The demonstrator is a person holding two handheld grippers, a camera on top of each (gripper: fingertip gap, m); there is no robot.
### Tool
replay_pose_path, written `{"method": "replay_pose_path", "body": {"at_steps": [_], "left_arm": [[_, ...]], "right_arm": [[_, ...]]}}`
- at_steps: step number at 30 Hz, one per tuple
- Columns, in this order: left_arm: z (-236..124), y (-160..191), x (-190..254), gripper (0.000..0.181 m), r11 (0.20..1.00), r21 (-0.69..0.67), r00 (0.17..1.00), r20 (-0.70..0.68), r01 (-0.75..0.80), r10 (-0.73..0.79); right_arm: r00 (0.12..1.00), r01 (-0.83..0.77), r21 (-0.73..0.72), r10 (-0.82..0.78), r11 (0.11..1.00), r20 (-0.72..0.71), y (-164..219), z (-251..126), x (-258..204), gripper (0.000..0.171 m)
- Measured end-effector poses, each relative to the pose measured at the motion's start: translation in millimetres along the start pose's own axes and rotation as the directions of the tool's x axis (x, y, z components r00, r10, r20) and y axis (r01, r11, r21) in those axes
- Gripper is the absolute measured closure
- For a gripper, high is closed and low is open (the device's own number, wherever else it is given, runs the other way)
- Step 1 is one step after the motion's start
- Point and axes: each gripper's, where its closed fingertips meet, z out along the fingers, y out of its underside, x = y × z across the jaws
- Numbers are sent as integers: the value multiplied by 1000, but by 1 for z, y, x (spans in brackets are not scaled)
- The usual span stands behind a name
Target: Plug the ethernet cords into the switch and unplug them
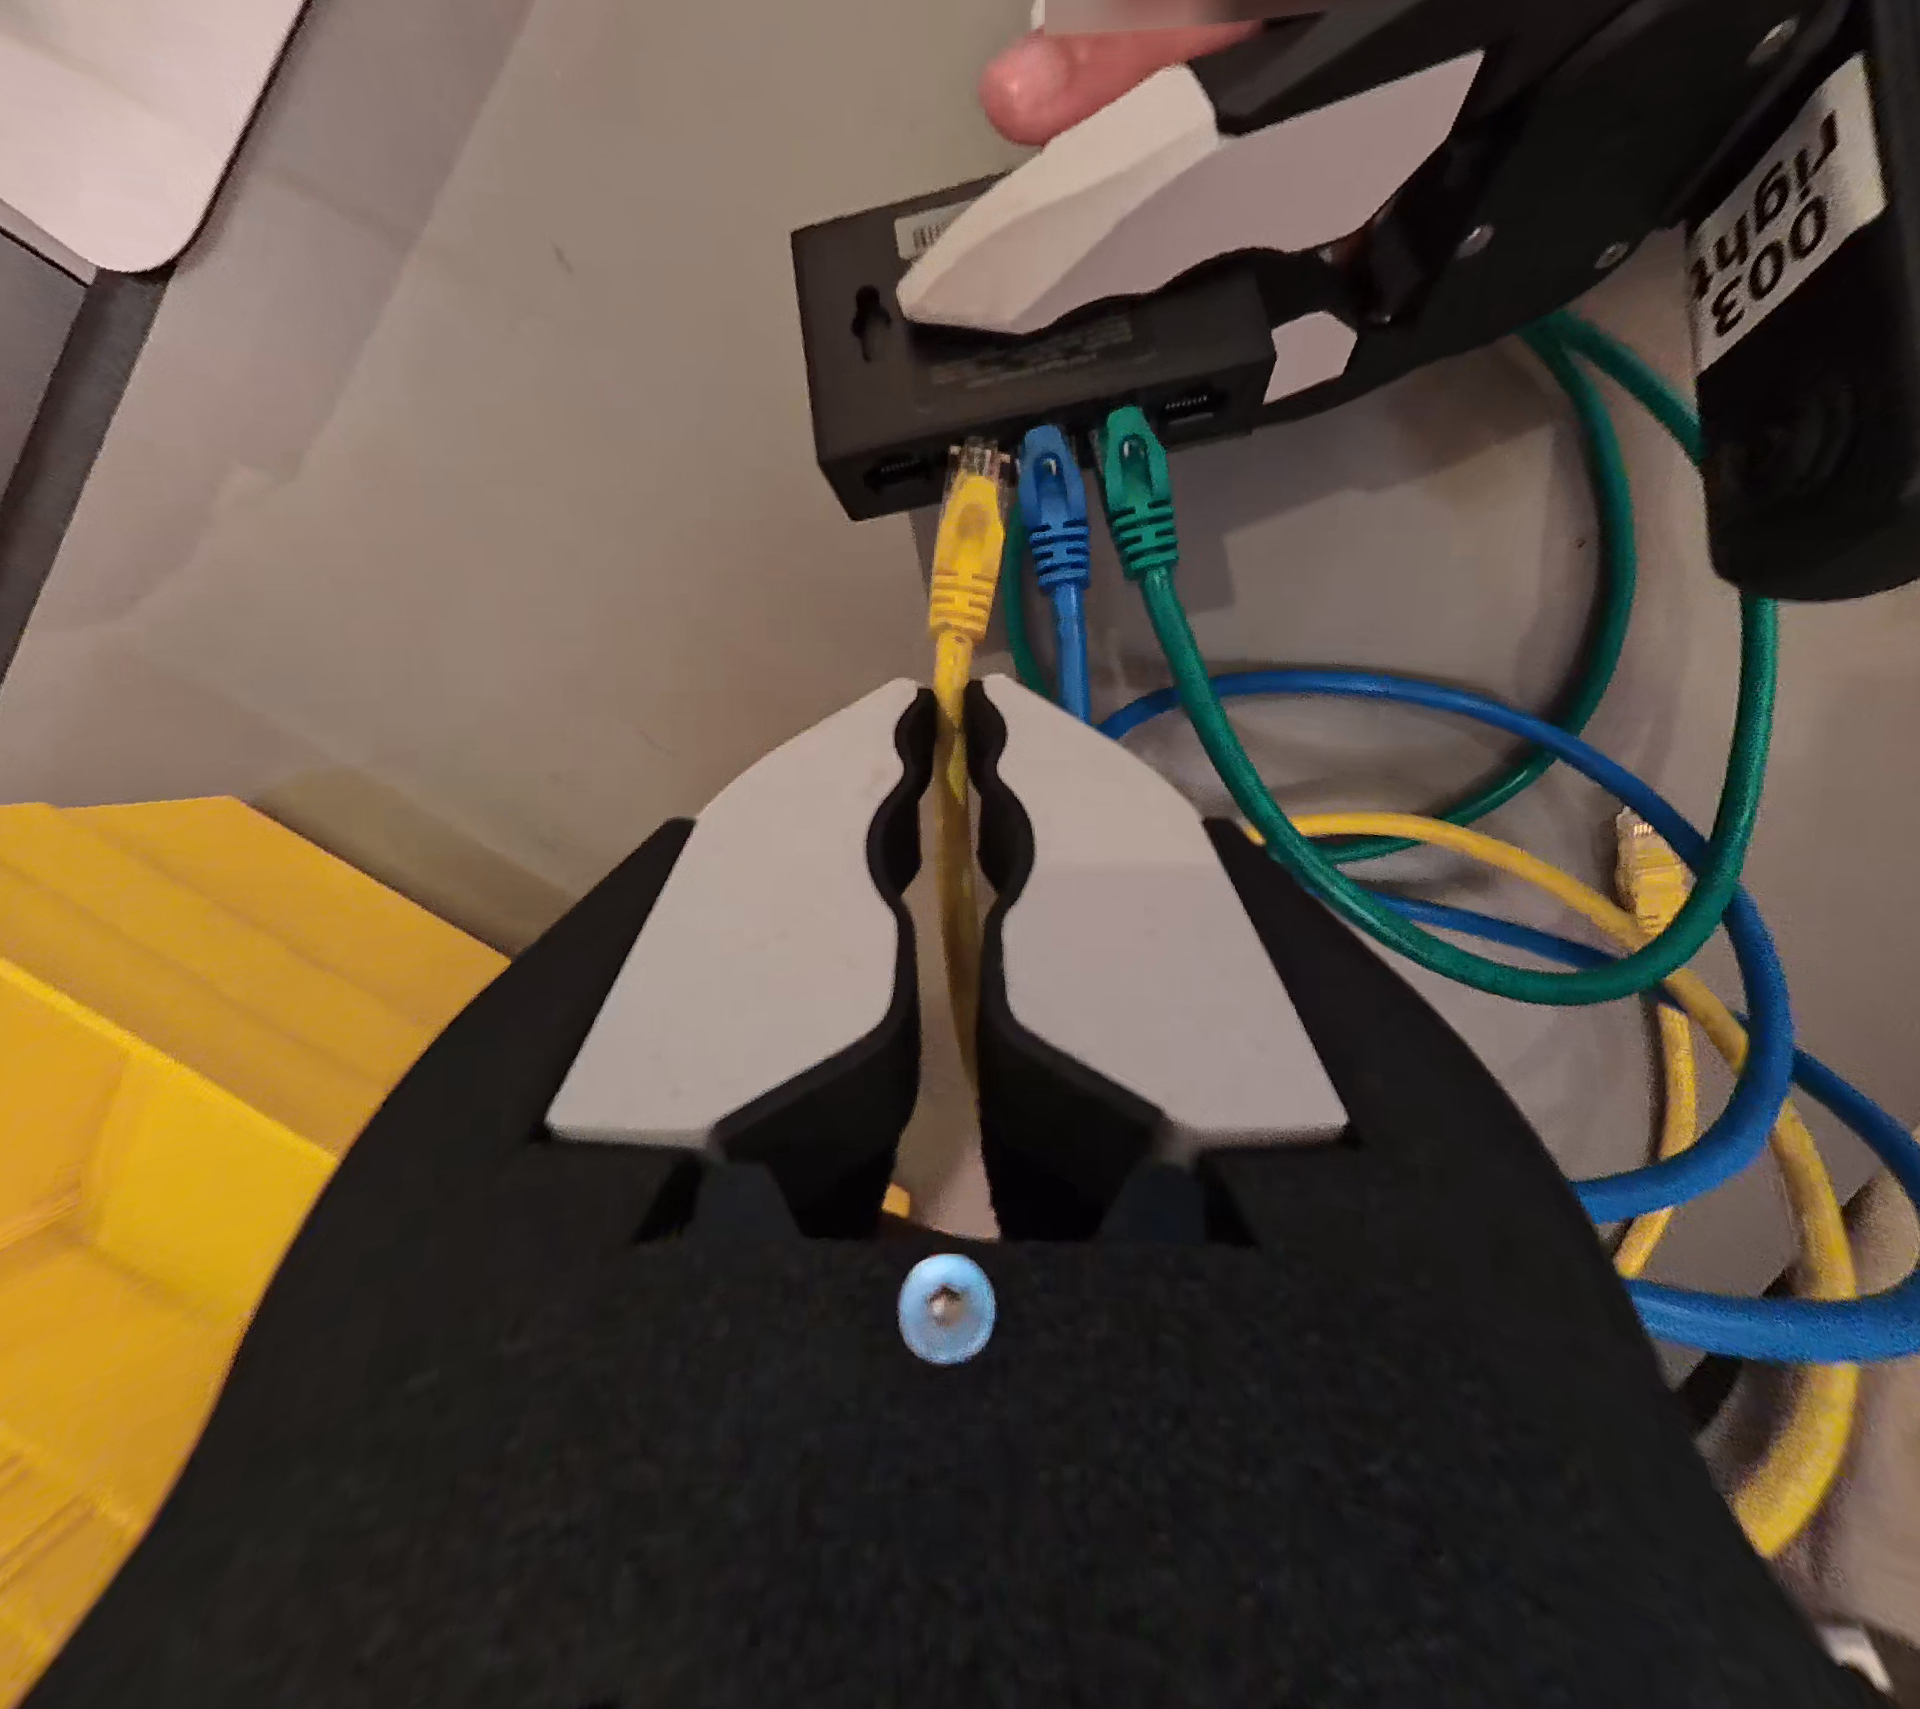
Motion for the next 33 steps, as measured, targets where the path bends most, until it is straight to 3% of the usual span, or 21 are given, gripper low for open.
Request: {"method": "replay_pose_path", "body": {"at_steps": [10,33], "left_arm": [[6,1,-1,176,980,138,989,-23,146,-144],[4,-4,0,176,915,255,949,-135,313,-286]], "right_arm": [[1000,11,-25,-10,1000,15,3,2,-4,141],[1000,-4,-26,5,1000,25,5,4,-4,141]]}}
